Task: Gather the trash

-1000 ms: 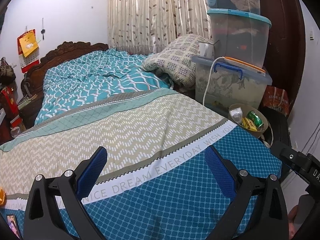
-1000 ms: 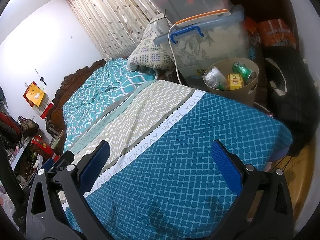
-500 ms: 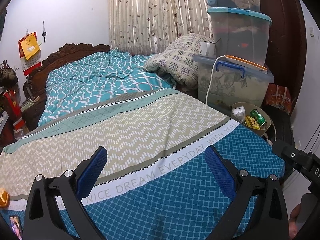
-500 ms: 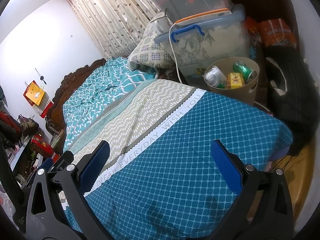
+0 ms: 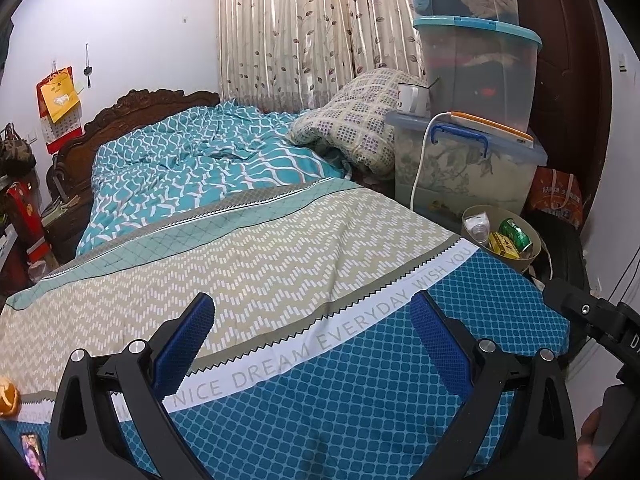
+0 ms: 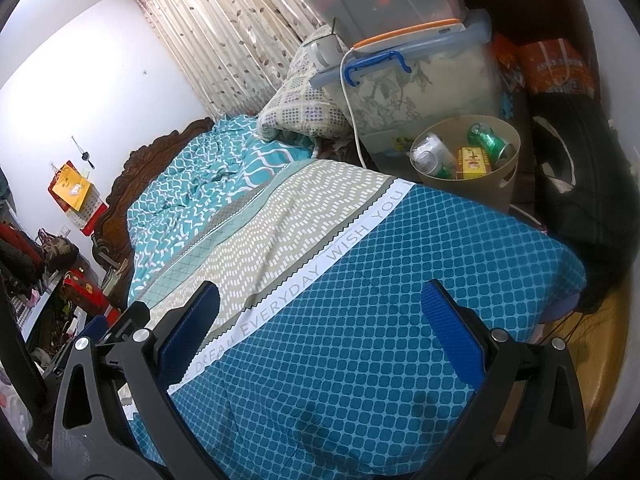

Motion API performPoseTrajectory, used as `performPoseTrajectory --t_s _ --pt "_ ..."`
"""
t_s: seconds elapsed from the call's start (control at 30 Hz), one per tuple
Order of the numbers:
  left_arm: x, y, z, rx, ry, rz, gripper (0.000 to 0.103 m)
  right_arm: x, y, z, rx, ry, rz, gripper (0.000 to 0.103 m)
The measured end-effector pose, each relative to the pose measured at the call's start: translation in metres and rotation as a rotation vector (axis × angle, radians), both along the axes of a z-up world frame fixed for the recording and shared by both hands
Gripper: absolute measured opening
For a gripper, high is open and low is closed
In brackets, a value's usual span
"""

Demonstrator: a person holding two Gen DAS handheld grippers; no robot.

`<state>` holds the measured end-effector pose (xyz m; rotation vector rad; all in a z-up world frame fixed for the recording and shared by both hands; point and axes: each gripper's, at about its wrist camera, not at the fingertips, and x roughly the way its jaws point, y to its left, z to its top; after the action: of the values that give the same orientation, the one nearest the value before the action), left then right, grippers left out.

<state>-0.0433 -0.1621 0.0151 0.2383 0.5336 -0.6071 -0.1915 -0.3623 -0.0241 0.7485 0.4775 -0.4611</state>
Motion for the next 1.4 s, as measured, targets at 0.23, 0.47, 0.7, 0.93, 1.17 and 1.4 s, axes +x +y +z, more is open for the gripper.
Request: performPoseTrajectory --t_s 0.23,0.47,0.7,0.93,1.17,1.4 --pt "0.0034 0.0018 -0.0011 -0.011 0.022 0.003 0.094 0.0016 -0.0015 0.0024 -0.003 0.000 0.001 0.100" --pt "0.0015 0.0079 0.0030 -0.037 0.005 -0.001 0.094 0.0027 -0.0028 0.0025 -0.005 -0.002 0.006 0.100" --pt "-0.0012 0.0041 0.0019 -0.011 -0.005 0.013 0.094 0.0025 -0.0029 0.0017 -0.004 -0.001 0.007 0.100" --pt "-0.0038 0.0031 0.0016 0.003 -0.016 0.017 0.094 0.0028 -0.0036 -0.0003 0.000 0.002 0.011 0.100" --pt "0.0015 0.0053 0.0001 -0.009 0.005 0.030 0.094 0.0026 -0.0031 -0.0009 0.000 0.003 0.011 0.100" --pt "0.0055 0.0044 -0.0044 0.004 0.016 0.035 0.094 0.0031 -0.0014 -0.0030 -0.006 0.008 0.014 0.100"
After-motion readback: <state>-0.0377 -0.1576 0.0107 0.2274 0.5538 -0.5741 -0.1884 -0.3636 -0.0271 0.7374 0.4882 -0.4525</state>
